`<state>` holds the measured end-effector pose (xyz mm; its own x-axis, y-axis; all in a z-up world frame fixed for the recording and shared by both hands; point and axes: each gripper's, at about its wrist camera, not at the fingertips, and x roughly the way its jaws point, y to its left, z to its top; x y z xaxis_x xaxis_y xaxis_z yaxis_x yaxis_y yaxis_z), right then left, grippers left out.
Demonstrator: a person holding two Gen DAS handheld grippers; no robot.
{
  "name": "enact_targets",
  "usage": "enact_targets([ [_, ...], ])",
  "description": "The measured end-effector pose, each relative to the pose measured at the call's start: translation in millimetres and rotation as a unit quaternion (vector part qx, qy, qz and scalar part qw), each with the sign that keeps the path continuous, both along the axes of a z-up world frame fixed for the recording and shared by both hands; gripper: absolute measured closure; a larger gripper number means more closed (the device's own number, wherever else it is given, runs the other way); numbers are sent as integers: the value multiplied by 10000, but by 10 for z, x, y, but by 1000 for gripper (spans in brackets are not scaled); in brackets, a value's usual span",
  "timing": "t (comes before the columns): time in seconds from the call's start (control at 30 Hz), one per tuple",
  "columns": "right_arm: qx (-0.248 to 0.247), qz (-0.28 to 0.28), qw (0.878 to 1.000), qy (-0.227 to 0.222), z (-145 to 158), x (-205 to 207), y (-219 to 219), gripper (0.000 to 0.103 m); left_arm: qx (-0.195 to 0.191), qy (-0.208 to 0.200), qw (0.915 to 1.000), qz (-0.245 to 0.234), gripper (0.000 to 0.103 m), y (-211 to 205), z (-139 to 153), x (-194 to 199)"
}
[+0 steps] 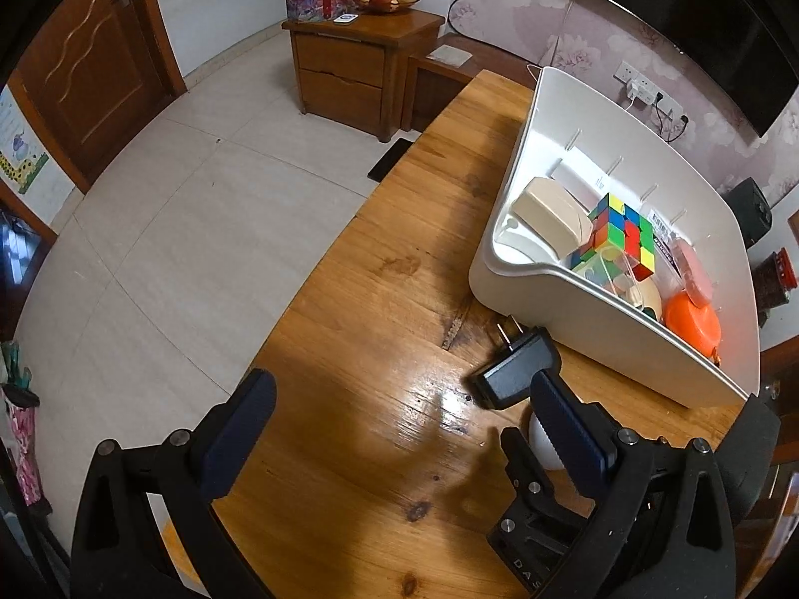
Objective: Organize rigid objects
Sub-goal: 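Grasp the black charger with the left tool while the right tool grasps the white earbud case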
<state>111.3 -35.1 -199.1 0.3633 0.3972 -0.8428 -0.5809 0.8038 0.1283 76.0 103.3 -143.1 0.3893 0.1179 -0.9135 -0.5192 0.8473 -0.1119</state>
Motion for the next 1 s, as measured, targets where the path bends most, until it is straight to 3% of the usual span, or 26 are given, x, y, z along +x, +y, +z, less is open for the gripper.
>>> enact_targets([
  [0.17,-53,277,9994,-220,-6,-100,-83,33,14,63,10000,-14,2,-14,-42,2],
  [0.23,-73,409,9985,-351,-3,-155,-118,52,13,96,10000,-9,2,-18,-62,2],
  [0.27,-81,461,9982,-364,0,-168,-132,53,5,119,9999,-3,2,-21,-75,5],
  [0.5,-234,435,9978,-450,8,-289,-375,53,63,244,9997,28,2,-124,-168,32],
  [0.7,-97,64,9994,-328,8,-441,-823,53,255,299,9991,137,2,-326,-330,158],
  [0.87,26,-314,9992,-255,14,-527,-1210,53,481,291,9972,490,1,-472,-502,285],
  [1.0,206,-535,9982,-184,5,-596,-1380,53,720,50,9937,853,0,-566,-507,336],
])
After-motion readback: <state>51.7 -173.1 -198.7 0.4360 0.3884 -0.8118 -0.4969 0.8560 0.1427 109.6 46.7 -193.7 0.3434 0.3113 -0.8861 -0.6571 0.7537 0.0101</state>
